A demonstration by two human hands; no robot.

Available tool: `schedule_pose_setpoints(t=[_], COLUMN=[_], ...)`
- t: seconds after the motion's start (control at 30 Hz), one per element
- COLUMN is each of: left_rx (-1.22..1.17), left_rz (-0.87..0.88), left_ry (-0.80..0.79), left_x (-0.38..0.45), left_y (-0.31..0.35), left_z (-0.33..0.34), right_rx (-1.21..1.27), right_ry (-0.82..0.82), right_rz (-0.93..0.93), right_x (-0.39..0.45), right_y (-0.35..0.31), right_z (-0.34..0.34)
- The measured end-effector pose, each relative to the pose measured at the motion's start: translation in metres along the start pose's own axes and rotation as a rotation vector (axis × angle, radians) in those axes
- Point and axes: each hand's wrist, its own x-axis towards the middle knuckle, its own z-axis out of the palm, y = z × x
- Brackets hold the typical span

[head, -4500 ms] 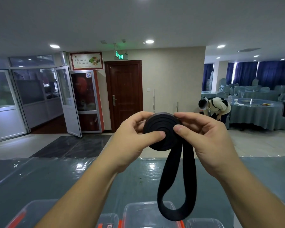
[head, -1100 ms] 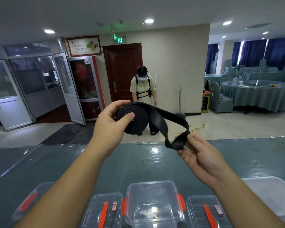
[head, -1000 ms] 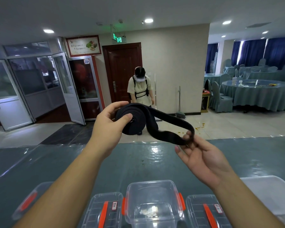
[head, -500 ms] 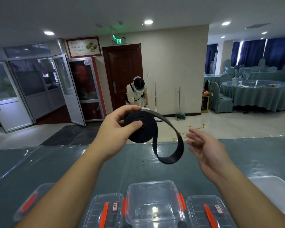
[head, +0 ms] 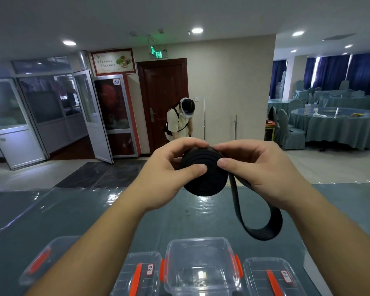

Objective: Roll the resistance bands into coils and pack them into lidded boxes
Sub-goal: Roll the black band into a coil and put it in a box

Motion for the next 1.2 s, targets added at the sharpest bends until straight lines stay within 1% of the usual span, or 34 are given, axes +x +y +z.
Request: schedule_pose_setpoints(t=[0.1,0.2,0.23,0.3,0.37,0.43,0.47,0.5,0.6,0.63,0.7,0.8,0.83,0.87,0.97,1.0,1.03,1.13,1.2], left_rx=[-0.087,-0.014,-0.01,-0.081,-0.209,-0.343,-0.372,-0.366,-0.22,-0.199,-0.266,-0.445,-0.466,-0.462,-0.303,-0.285,-0.313,-0.495,-0.538], left_rz=[-0.102,-0.158,-0.166,-0.164,-0.165,-0.198,-0.211,-0.218,-0.224,-0.222,-0.215,-0.217,-0.223,-0.231,-0.232,-0.224,-0.216,-0.211,-0.215], left_ry=[-0.029,-0.11,-0.114,-0.092,-0.04,0.016,0.02,0.006,-0.076,-0.079,-0.026,0.089,0.097,0.087,0.028,0.03,0.051,0.147,0.172], left_x=[0.002,0.007,0.008,0.008,0.008,0.009,0.01,0.011,0.013,0.014,0.014,0.015,0.015,0.015,0.015,0.015,0.014,0.013,0.013], left_y=[0.0,0.003,0.004,0.005,0.004,0.0,-0.001,-0.002,0.003,0.003,0.001,-0.004,-0.006,-0.005,-0.003,-0.003,-0.004,-0.009,-0.01], left_z=[0.002,-0.002,-0.003,-0.003,0.0,0.004,0.006,0.006,0.004,0.003,0.005,0.013,0.014,0.014,0.01,0.009,0.01,0.018,0.021], right_rx=[-0.081,-0.092,-0.097,-0.044,0.045,0.113,0.133,0.143,0.095,0.092,0.152,0.322,0.338,0.33,0.298,0.303,0.316,0.399,0.447], right_ry=[0.0,-0.023,-0.026,0.01,0.06,0.095,0.102,0.098,0.076,0.081,0.124,0.195,0.207,0.211,0.199,0.202,0.209,0.242,0.261], right_rz=[-0.013,0.007,0.001,-0.024,-0.04,-0.034,-0.029,-0.027,-0.016,-0.015,-0.023,-0.008,-0.002,0.003,0.021,0.021,0.012,-0.018,-0.001], right_x=[0.0,0.001,0.0,-0.001,-0.001,0.0,0.0,0.0,0.0,0.0,0.001,0.002,0.002,0.002,0.0,0.0,0.0,0.001,0.001], right_y=[-0.003,-0.005,-0.005,-0.004,-0.002,-0.001,0.0,-0.001,-0.002,-0.002,-0.002,0.001,0.002,0.003,0.004,0.004,0.004,0.004,0.005], right_z=[-0.004,-0.006,-0.006,-0.006,-0.005,-0.004,-0.004,-0.005,-0.006,-0.006,-0.004,0.001,0.002,0.002,0.003,0.004,0.005,0.012,0.015])
